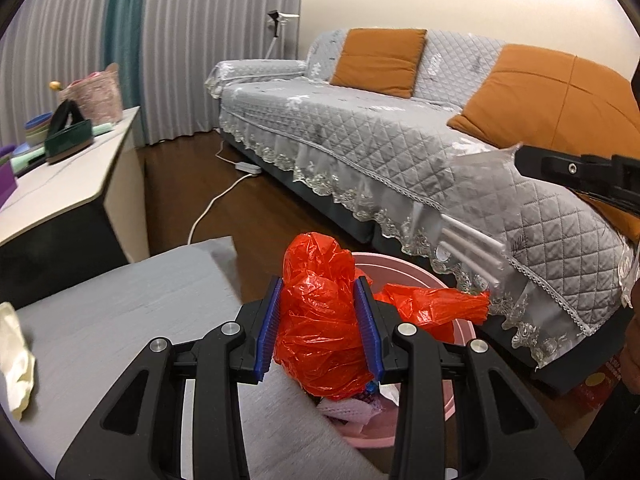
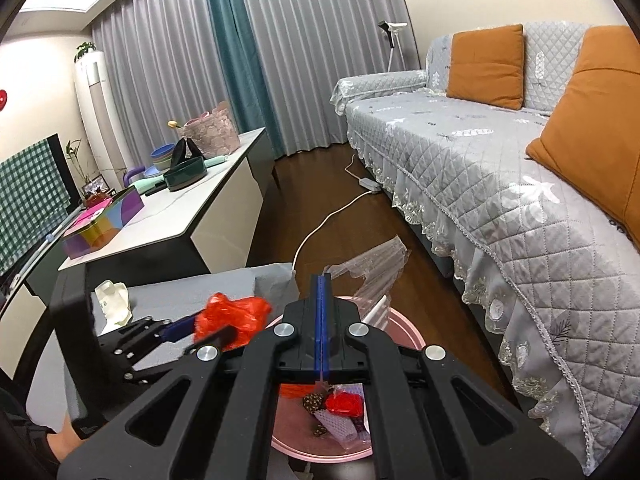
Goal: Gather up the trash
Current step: 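Open both tools over the pink bin to drop the bag and straws, then move both tools back over the table toward the foam container and strap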
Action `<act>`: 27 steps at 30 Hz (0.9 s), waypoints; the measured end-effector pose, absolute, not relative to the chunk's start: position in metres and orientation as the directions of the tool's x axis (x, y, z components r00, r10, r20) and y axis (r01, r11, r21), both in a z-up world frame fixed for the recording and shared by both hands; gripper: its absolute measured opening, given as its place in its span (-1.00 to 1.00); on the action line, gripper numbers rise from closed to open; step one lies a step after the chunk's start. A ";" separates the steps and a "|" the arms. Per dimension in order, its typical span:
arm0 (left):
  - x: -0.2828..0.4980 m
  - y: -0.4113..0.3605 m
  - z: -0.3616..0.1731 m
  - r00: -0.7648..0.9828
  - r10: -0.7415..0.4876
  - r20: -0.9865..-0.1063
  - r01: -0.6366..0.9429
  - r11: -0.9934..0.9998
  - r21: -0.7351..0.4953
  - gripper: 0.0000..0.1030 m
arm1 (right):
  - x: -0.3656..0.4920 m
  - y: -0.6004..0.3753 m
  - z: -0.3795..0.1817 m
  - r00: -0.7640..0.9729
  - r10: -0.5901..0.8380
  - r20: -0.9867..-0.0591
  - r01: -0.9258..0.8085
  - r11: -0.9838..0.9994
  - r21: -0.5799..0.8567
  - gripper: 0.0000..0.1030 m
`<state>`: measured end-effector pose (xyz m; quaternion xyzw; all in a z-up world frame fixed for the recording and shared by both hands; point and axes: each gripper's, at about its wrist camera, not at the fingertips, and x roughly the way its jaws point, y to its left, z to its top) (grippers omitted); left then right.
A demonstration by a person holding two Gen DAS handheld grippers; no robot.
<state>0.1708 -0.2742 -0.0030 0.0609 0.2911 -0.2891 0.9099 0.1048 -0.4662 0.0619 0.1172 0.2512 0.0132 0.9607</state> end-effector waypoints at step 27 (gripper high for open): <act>0.143 -0.170 0.020 0.717 -0.409 -0.565 0.439 0.894 -0.089 -0.03 | 0.122 -0.418 0.051 0.849 0.136 -0.511 0.014 0.960 0.279 -0.20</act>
